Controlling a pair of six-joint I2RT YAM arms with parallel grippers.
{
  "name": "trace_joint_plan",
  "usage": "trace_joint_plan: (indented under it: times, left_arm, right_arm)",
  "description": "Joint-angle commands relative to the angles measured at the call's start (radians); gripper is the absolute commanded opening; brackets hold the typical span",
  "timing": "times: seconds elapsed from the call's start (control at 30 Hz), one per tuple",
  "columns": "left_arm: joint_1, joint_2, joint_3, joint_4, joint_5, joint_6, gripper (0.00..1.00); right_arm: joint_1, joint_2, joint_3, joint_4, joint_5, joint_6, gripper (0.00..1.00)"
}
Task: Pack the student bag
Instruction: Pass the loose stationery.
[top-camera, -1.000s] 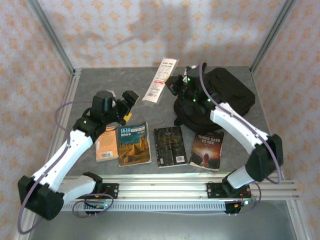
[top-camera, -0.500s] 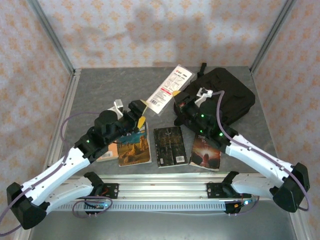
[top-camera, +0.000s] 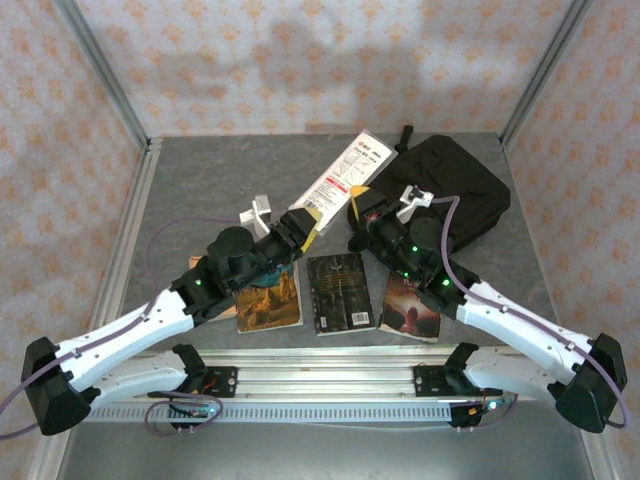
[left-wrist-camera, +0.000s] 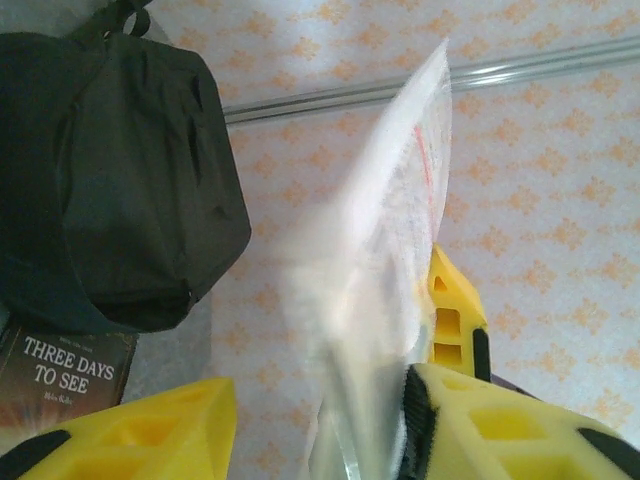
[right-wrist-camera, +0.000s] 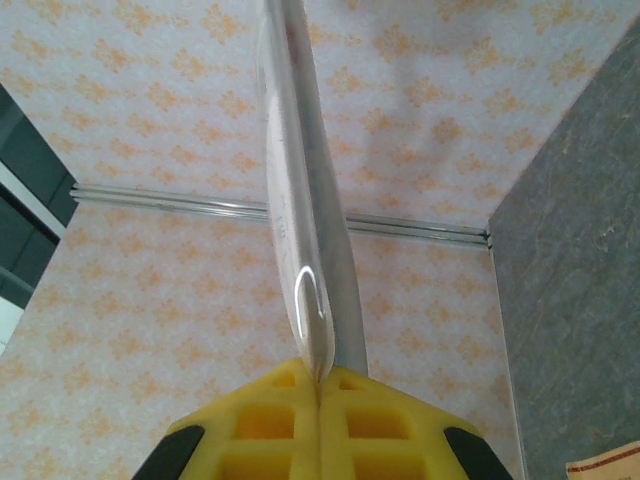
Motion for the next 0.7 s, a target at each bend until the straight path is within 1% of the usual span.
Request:
trace_joint_plan:
  times: [0.0, 0.07, 0.17, 0.23, 0.3, 0.4, 0.57, 0.63, 0.67]
  left_arm:
    - [-0.014, 0.016, 0.035, 0.064, -0.048, 0.03, 0.43]
    - [-0.018, 0.014, 0.02, 0.09, -0.07, 0.029, 0.41]
    - [-0.02, 0.002, 0.014, 0.091, -0.105, 0.037, 0.43]
    - [-0.021, -0.004, 0.013, 0.087, -0.123, 0.04, 0.42]
    - [-0.021, -0.004, 0.015, 0.081, -0.138, 0.04, 0.36]
    - [-0.022, 0.0, 0.016, 0.078, -0.148, 0.037, 0.32]
    - [-0.023, -0.001, 0.014, 0.072, -0.152, 0.039, 0.14]
    - [-0.022, -0.017, 0.021, 0.036, -0.16, 0.047, 0.04]
    - [-0.021, -0.026, 0.028, 0.003, -0.172, 0.054, 0.01]
  right_arm:
    - [0.007, -0.019, -0.027, 0.099, 0.011, 0.026, 0.0]
    - [0.009, -0.023, -0.034, 0.094, 0.014, 0.025, 0.0]
    - [0.01, -0.033, -0.04, 0.082, 0.016, 0.023, 0.0]
    - [0.011, -0.039, -0.046, 0.081, 0.017, 0.025, 0.0]
    - [0.012, -0.041, -0.048, 0.076, 0.018, 0.032, 0.0]
    - [0.019, -0.041, -0.049, 0.068, 0.023, 0.029, 0.0]
    - [0.025, -0.04, -0.049, 0.004, 0.059, 0.016, 0.0]
    - [0.025, -0.045, -0.039, -0.052, 0.076, -0.004, 0.0]
    - [0.024, -0.047, -0.032, -0.082, 0.085, -0.017, 0.02]
